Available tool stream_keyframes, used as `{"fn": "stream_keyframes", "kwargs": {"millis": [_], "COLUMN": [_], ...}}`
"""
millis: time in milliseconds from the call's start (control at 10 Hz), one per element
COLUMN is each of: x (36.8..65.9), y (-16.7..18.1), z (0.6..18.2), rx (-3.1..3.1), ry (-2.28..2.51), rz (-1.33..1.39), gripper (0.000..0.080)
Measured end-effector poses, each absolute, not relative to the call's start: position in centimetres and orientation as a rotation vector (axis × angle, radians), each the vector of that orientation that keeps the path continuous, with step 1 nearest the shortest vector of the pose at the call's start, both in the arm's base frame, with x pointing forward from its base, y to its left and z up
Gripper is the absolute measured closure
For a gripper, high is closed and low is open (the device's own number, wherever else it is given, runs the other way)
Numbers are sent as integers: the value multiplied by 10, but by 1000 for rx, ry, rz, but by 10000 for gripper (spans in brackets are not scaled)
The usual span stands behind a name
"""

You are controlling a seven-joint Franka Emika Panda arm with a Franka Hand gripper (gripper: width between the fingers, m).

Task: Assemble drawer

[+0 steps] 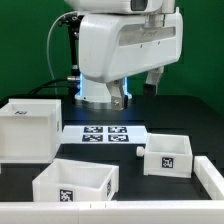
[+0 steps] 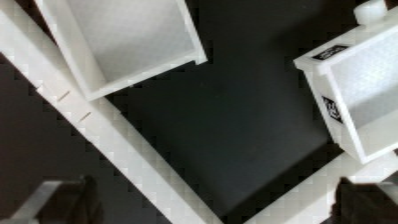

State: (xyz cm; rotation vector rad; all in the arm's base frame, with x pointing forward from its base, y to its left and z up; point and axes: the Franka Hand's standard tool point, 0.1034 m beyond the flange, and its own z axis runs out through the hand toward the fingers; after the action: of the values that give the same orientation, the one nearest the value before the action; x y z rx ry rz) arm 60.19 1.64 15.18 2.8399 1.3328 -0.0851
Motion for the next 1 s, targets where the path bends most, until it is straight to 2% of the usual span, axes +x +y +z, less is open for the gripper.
{"fn": "stream_keyframes", "kwargs": {"millis": [400, 600, 700, 900, 1000], "x": [602, 599, 592, 583, 578], "y": [16, 2, -11, -51, -55], "z": [151, 153, 150, 132, 125], "rx": [2843, 2867, 2905, 2945, 3004], "ry": [1329, 1237, 1162, 1139, 1116], "rz": [-85, -24, -13, -58, -185], "gripper": [150, 150, 150, 150, 150]}}
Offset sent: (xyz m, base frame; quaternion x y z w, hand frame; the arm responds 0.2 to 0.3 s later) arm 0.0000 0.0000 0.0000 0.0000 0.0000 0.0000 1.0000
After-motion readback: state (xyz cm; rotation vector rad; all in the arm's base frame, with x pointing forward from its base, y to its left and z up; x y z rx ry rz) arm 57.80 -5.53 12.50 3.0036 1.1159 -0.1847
